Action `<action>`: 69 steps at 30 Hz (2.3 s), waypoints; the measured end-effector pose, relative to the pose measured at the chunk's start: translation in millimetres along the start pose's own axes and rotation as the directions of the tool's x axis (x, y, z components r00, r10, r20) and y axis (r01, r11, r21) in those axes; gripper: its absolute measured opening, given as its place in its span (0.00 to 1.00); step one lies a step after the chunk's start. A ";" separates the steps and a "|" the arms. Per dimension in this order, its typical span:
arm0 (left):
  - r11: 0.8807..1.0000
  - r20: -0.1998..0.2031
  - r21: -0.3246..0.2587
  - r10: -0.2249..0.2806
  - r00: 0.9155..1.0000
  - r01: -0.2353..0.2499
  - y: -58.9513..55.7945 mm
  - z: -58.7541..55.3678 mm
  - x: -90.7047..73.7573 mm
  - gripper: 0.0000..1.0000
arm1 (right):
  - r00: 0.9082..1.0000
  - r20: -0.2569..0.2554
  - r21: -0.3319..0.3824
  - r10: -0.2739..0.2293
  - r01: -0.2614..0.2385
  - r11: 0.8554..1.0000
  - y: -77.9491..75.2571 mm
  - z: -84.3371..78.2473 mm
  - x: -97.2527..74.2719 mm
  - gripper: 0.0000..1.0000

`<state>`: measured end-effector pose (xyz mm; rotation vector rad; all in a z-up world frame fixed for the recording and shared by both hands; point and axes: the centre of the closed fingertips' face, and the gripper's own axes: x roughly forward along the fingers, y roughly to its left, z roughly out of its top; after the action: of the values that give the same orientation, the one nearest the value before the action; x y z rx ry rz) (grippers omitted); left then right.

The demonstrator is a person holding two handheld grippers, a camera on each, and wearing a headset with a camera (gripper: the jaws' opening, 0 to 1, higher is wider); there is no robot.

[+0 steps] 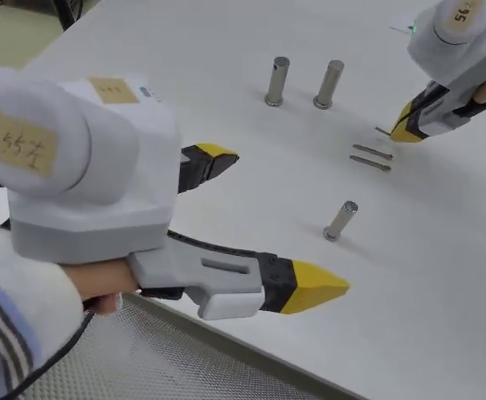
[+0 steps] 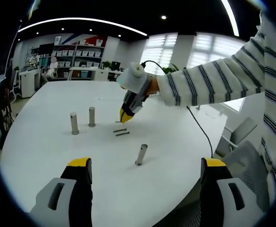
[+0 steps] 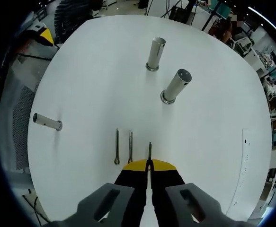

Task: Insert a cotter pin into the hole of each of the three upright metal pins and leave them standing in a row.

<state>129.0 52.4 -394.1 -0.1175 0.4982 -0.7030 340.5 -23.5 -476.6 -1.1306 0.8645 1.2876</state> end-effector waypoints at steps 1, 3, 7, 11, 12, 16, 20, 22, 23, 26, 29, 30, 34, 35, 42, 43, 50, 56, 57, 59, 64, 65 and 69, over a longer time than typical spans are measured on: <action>1.000 -0.005 0.012 -0.001 1.000 0.001 -0.2 -0.6 0.0 0.94 | 1.000 0.019 0.003 -0.006 0.006 1.000 -1.6 2.9 -3.8 0.00; 0.999 -0.017 0.045 0.006 1.000 -0.005 0.6 -1.8 0.2 0.95 | 0.999 0.043 0.008 -0.020 0.019 1.000 -2.5 7.2 -11.5 0.00; 0.999 -0.025 0.053 0.011 1.000 -0.010 3.6 -2.4 -0.5 0.96 | 0.995 0.090 0.004 -0.050 0.050 0.999 1.6 13.3 -28.6 0.00; 0.999 -0.005 0.040 -0.002 1.000 0.002 1.8 2.2 -1.0 0.96 | 0.987 0.145 -0.008 -0.073 0.075 0.997 12.0 21.2 -46.1 0.00; 0.999 -0.003 0.041 -0.004 1.000 0.005 1.7 2.6 -1.0 0.95 | 0.984 0.159 -0.016 -0.084 0.087 0.996 13.1 22.3 -50.4 0.00; 0.998 -0.007 0.055 -0.012 1.000 0.012 2.2 3.4 -1.6 0.92 | 0.973 0.199 -0.014 -0.115 0.120 0.993 23.5 26.4 -65.7 0.00; 0.998 -0.004 0.052 -0.021 1.000 0.021 1.1 6.3 -1.7 0.91 | 0.957 0.258 0.014 -0.135 0.136 0.991 35.4 29.9 -80.4 0.00; 0.999 -0.005 0.047 -0.026 1.000 0.026 0.5 7.6 -1.1 0.90 | 0.950 0.276 0.019 -0.147 0.147 0.989 40.3 30.2 -86.2 0.00; 0.998 -0.007 0.048 -0.030 1.000 0.030 0.0 7.9 -0.9 0.88 | 0.946 0.284 0.021 -0.155 0.155 0.988 43.1 30.0 -89.8 0.00; 0.998 -0.007 0.050 -0.029 1.000 0.029 0.9 9.1 -0.4 0.85 | 0.938 0.303 0.018 -0.166 0.169 0.985 51.2 30.1 -97.8 0.00; 0.998 -0.004 0.054 -0.027 1.000 0.027 1.1 12.3 0.5 0.82 | 0.934 0.313 0.002 -0.170 0.178 0.984 61.2 29.9 -104.2 0.00; 0.998 -0.003 0.056 -0.026 1.000 0.027 0.3 13.3 1.0 0.82 | 0.933 0.315 -0.002 -0.173 0.182 0.983 63.7 29.9 -105.9 0.00; 0.997 0.003 0.063 -0.033 0.999 0.033 -0.4 17.2 3.1 0.77 | 0.921 0.344 0.003 -0.184 0.195 0.981 75.1 33.1 -115.2 0.00; 0.997 0.005 0.064 -0.035 0.999 0.035 -0.6 18.3 3.6 0.76 | 0.918 0.349 0.002 -0.189 0.200 0.980 77.1 33.9 -116.9 0.00; 0.997 0.017 0.069 -0.046 0.999 0.045 0.2 27.1 8.7 0.71 | 0.900 0.377 0.007 -0.219 0.233 0.972 82.0 30.1 -123.0 0.00; 0.997 0.021 0.066 -0.046 0.999 0.045 -0.4 28.9 9.5 0.70 | 0.899 0.377 0.010 -0.223 0.237 0.972 84.2 29.2 -123.5 0.00; 0.998 0.065 0.043 -0.050 0.997 0.048 -0.5 41.8 13.9 0.58 | 0.869 0.383 0.057 -0.314 0.317 0.947 95.6 19.2 -131.3 0.00; 0.997 0.083 0.002 -0.072 0.994 0.072 0.5 47.4 18.2 0.53 | 0.843 0.371 0.095 -0.389 0.383 0.919 104.0 8.5 -137.6 0.00; 0.997 0.083 -0.001 -0.074 0.994 0.075 0.1 47.6 18.7 0.52 | 0.842 0.369 0.099 -0.394 0.385 0.917 105.5 7.8 -138.2 0.00; 0.997 0.080 -0.006 -0.081 0.994 0.082 -0.5 47.7 20.2 0.52 | 0.840 0.367 0.108 -0.399 0.388 0.915 109.1 6.0 -139.1 0.00; 0.993 0.079 -0.017 -0.113 0.990 0.115 -4.9 49.3 23.2 0.46 | 0.838 0.361 0.111 -0.410 0.398 0.911 119.0 5.3 -139.7 0.00; 0.992 0.080 -0.023 -0.123 0.989 0.126 -6.2 50.1 24.1 0.44 | 0.841 0.362 0.108 -0.401 0.390 0.915 122.6 6.1 -138.0 0.00; 0.985 0.085 -0.049 -0.159 0.984 0.163 -10.4 53.0 27.3 0.35 | 0.857 0.351 0.087 -0.378 0.372 0.924 134.1 6.8 -128.7 0.00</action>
<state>165.9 23.6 -355.7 -0.2401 0.4337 -0.8395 191.5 -61.6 -372.0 -0.9485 0.3536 1.1075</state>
